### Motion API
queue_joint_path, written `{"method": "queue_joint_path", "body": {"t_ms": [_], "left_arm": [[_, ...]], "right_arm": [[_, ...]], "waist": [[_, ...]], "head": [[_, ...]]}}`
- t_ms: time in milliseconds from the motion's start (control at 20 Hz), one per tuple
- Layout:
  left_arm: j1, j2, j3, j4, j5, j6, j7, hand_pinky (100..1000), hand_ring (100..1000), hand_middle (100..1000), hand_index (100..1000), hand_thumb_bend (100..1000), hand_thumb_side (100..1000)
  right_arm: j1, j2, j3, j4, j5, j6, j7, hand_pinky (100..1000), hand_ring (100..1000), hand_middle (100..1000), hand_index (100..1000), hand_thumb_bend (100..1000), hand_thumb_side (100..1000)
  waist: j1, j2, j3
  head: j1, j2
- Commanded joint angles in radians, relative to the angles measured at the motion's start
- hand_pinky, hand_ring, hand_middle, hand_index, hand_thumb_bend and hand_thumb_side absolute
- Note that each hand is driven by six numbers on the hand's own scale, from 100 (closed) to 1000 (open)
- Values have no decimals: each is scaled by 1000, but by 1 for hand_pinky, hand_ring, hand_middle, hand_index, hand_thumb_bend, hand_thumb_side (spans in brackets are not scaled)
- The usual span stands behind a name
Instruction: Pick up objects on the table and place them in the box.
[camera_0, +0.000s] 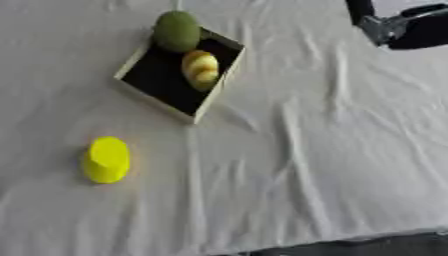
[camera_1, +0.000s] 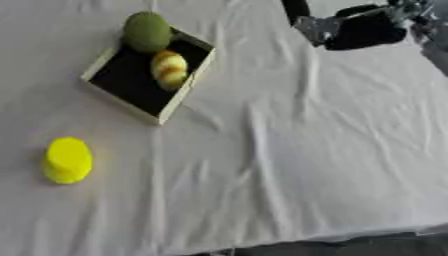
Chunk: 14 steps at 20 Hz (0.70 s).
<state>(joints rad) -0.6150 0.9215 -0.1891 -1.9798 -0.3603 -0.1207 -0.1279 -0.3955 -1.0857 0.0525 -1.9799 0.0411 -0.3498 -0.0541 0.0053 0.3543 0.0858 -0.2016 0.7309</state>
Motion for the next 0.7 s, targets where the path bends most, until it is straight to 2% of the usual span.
{"method": "queue_joint_path", "body": {"t_ms": [50, 300, 450, 700], "left_arm": [[-36, 107, -54, -18, -8, 7, -133, 886, 847, 794, 919, 232, 272], [-88, 138, -128, -20, 26, -18, -315, 923, 875, 819, 913, 385, 257], [-94, 135, -147, -20, 49, -27, -372, 918, 873, 817, 910, 406, 266], [-87, 125, -165, -20, 79, -26, -417, 916, 873, 816, 904, 420, 251]], "right_arm": [[42, -49, -69, -20, -8, -36, -70, 961, 934, 684, 917, 100, 100], [140, -38, -133, -20, 15, -90, -161, 957, 928, 679, 914, 100, 100], [180, -25, -151, -20, 41, -119, -195, 958, 927, 677, 913, 100, 100], [214, -7, -163, -20, 66, -133, -225, 960, 925, 673, 912, 100, 100]], "waist": [[5, -21, -10], [13, -16, -29], [16, -14, -33], [21, -12, -30]], "head": [[15, 1], [37, 1], [51, -1], [86, -13]]}}
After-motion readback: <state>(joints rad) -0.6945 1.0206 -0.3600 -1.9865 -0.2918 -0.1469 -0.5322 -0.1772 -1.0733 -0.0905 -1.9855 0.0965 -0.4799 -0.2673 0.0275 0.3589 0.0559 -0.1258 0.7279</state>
